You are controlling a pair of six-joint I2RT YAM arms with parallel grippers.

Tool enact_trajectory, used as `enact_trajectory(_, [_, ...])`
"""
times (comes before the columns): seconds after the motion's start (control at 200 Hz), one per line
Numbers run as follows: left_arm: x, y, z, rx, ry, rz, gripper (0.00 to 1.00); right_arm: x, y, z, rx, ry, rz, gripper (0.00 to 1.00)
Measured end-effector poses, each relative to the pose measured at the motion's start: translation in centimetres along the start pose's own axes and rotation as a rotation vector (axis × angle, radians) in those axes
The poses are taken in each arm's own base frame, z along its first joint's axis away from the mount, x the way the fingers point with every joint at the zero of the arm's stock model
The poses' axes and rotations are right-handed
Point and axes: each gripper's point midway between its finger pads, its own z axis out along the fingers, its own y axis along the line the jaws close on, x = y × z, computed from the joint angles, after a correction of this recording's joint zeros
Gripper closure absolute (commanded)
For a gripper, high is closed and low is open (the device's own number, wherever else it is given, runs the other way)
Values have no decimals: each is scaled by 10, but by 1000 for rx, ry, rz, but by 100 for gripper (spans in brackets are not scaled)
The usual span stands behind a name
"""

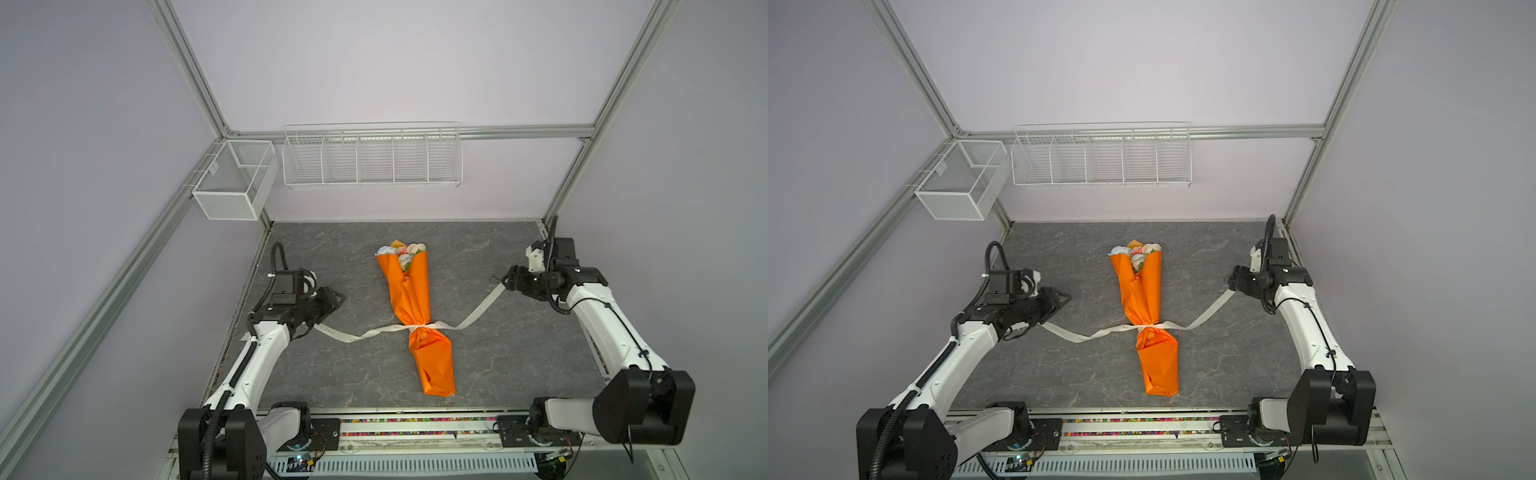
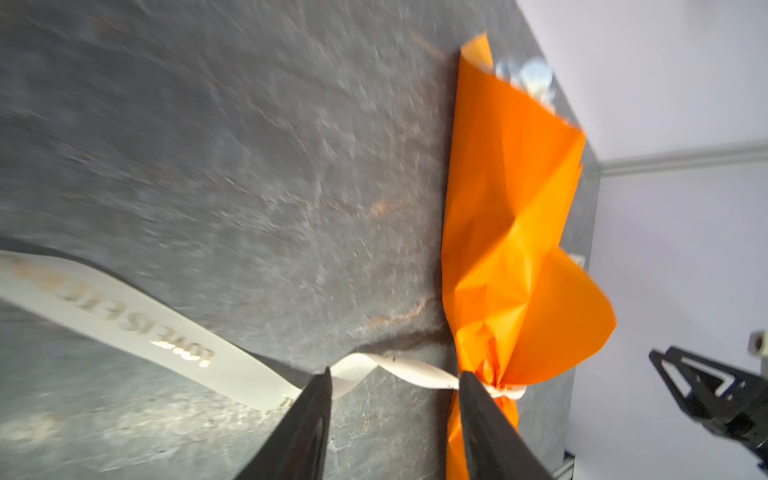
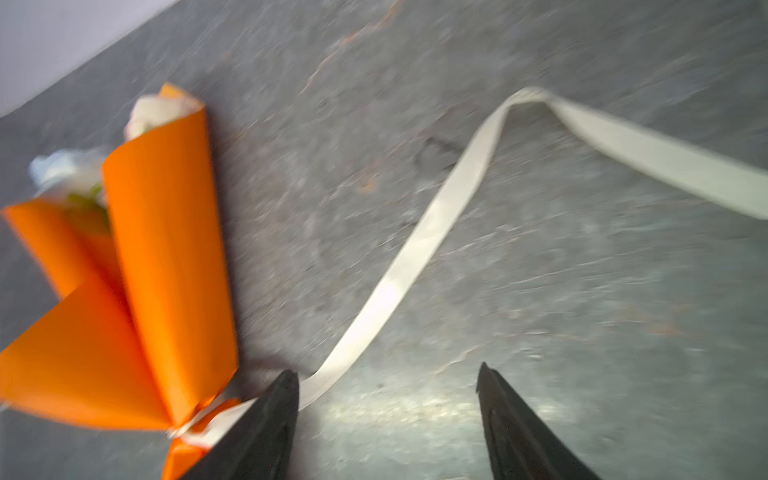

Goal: Tie the bouquet of fake flowers

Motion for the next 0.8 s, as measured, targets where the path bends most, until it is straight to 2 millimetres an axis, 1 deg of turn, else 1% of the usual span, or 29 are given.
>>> enact_trajectory(0.075, [37, -6, 22, 16, 99, -9, 47, 34, 31, 18, -100, 93, -29, 30])
enact_trajectory(0.135, [60, -8, 35, 23, 156, -19, 47, 62, 53, 27, -159, 168, -59, 30])
enact_trajectory(0.215, [84, -11, 47, 26, 214, -20, 47, 96, 80, 35, -220, 246, -108, 31])
enact_trajectory(0.305, [102, -17, 58, 44, 253, -24, 47, 128, 103, 42, -262, 322, -151, 32])
enact_trajectory(0.34, [106, -19, 62, 55, 260, -30, 47, 139, 111, 46, -275, 343, -168, 33])
enact_trajectory(0.405, [109, -19, 68, 68, 265, -48, 46, 159, 119, 52, -282, 390, -182, 34])
enact_trajectory(0.46, [110, -19, 72, 74, 265, -67, 46, 173, 122, 58, -277, 424, -188, 36])
enact_trajectory(0.515, [109, -20, 78, 84, 266, -85, 46, 183, 124, 62, -270, 449, -184, 36])
enact_trajectory(0.645, [105, -24, 91, 116, 265, -112, 47, 194, 130, 70, -269, 459, -147, 38])
enact_trajectory(0.805, [102, -24, 110, 117, 276, -149, 47, 196, 135, 81, -282, 448, -67, 38])
